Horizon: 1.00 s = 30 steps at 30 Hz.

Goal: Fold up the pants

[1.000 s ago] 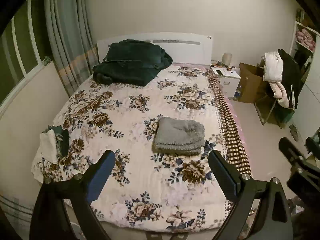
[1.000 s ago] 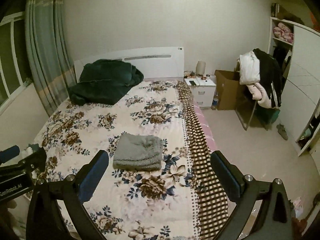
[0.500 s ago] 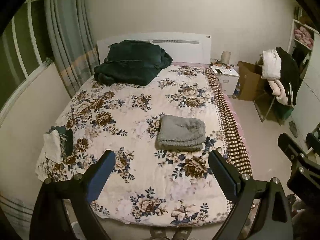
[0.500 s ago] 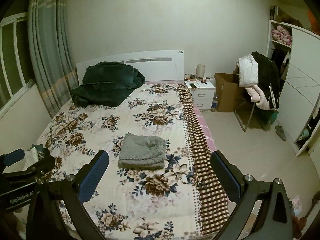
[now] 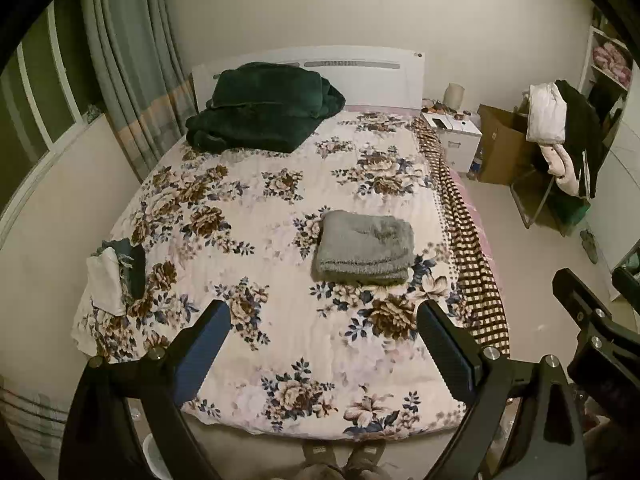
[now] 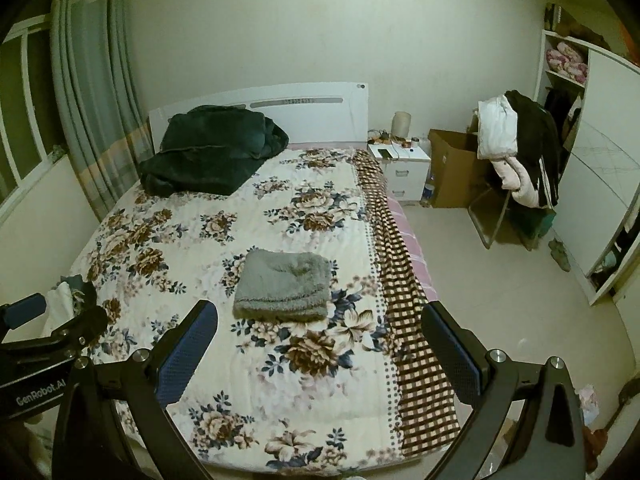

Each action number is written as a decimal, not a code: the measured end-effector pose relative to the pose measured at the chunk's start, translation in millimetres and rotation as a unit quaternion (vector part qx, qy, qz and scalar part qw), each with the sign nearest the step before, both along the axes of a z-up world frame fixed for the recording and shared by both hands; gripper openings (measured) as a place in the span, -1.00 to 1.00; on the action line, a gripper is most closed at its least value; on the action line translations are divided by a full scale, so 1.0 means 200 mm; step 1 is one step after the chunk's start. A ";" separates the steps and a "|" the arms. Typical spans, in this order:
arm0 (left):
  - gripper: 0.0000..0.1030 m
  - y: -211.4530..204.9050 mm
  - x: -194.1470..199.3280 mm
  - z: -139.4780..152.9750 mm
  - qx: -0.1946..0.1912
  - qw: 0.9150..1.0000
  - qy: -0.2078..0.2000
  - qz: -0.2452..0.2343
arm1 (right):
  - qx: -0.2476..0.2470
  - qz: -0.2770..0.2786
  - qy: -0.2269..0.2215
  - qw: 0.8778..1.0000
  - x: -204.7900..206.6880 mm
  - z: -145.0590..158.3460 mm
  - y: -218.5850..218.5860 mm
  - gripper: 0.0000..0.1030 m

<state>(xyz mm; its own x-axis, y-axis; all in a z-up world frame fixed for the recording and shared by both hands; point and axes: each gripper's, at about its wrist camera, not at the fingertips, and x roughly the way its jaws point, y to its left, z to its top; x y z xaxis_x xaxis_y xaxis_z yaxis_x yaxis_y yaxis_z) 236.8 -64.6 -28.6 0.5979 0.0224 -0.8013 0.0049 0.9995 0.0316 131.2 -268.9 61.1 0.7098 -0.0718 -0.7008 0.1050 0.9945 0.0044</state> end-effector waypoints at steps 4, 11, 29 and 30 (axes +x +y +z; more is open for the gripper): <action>0.85 -0.01 0.00 -0.01 -0.001 1.000 0.002 0.001 | 0.001 -0.002 0.012 1.000 0.02 -0.05 -0.03 1.00; 0.85 0.00 -0.01 -0.02 -0.003 1.000 0.004 0.002 | -0.003 -0.006 0.018 1.000 0.02 -0.09 -0.04 1.00; 0.85 0.04 -0.02 -0.04 -0.005 1.000 0.002 0.010 | -0.008 0.002 0.019 1.000 0.03 -0.12 -0.06 1.00; 0.85 0.04 -0.02 -0.04 -0.006 1.000 0.002 0.010 | -0.007 0.003 0.019 1.000 0.02 -0.12 -0.06 1.00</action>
<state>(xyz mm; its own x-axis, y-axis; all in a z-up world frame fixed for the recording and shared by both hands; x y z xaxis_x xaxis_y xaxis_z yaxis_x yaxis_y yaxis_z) 233.3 -55.9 -37.0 0.5938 0.0255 -0.8042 -0.0153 0.9997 0.0205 135.9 -280.6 37.8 0.6832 -0.0783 -0.7260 0.0998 0.9949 -0.0134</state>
